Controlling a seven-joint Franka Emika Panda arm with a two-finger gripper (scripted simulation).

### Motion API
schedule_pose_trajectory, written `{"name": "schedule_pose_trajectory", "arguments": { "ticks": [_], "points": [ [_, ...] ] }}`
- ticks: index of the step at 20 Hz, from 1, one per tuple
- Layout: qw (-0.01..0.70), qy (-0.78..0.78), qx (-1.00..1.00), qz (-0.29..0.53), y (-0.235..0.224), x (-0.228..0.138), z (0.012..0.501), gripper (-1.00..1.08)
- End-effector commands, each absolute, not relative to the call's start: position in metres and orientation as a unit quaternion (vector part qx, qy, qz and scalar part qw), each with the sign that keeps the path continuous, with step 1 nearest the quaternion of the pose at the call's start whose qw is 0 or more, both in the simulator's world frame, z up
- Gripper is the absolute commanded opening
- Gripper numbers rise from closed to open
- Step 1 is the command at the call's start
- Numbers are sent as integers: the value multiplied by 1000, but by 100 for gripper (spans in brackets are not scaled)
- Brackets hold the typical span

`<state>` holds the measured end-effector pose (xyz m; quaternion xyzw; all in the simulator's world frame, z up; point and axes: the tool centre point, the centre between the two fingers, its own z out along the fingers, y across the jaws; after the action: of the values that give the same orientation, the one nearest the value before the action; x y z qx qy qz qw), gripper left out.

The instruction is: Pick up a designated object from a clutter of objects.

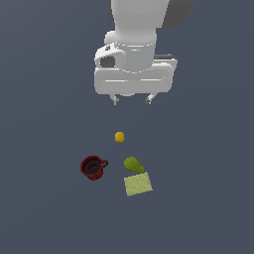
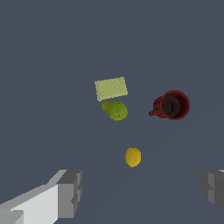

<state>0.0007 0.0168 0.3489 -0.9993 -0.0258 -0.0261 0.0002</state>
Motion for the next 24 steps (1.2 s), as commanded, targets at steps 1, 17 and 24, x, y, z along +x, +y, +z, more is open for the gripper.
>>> {"name": "schedule_pose_trajectory", "arguments": {
  "ticks": [1,17,24],
  "points": [
    [0,-28,-999,-25,17,2,347,100],
    [-9,-145,-989,-16,19,40,269,100],
    [-9,-241,-971,-8,23,62,200,100]
  ]
}}
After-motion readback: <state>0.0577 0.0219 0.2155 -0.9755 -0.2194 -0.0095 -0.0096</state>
